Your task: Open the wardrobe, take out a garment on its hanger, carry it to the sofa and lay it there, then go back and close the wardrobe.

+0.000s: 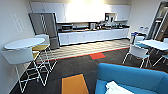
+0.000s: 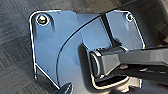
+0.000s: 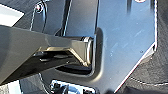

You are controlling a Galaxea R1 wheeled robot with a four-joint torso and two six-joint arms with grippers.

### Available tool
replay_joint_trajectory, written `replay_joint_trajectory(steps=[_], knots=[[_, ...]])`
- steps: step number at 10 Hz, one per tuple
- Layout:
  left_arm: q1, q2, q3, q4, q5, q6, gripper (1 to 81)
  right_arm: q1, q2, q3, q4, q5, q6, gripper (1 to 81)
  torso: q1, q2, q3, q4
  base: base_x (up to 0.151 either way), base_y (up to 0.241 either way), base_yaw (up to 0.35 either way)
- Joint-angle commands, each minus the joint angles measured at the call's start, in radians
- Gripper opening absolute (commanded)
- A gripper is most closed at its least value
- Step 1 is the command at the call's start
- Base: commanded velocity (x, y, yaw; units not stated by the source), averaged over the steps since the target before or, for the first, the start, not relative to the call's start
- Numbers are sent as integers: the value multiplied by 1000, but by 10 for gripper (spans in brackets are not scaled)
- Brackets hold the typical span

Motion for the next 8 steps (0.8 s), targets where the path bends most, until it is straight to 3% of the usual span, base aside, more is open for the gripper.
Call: replay_joint_trajectory(steps=[1,8], knots=[[-38,-7,0,15,34,0,811,25,5,2,-9,-52,0,811,0,0,0,0,0,0,318],[-36,-5,-4,15,35,0,811,25,4,1,-4,-50,3,811,0,0,0,0,0,0,291]])
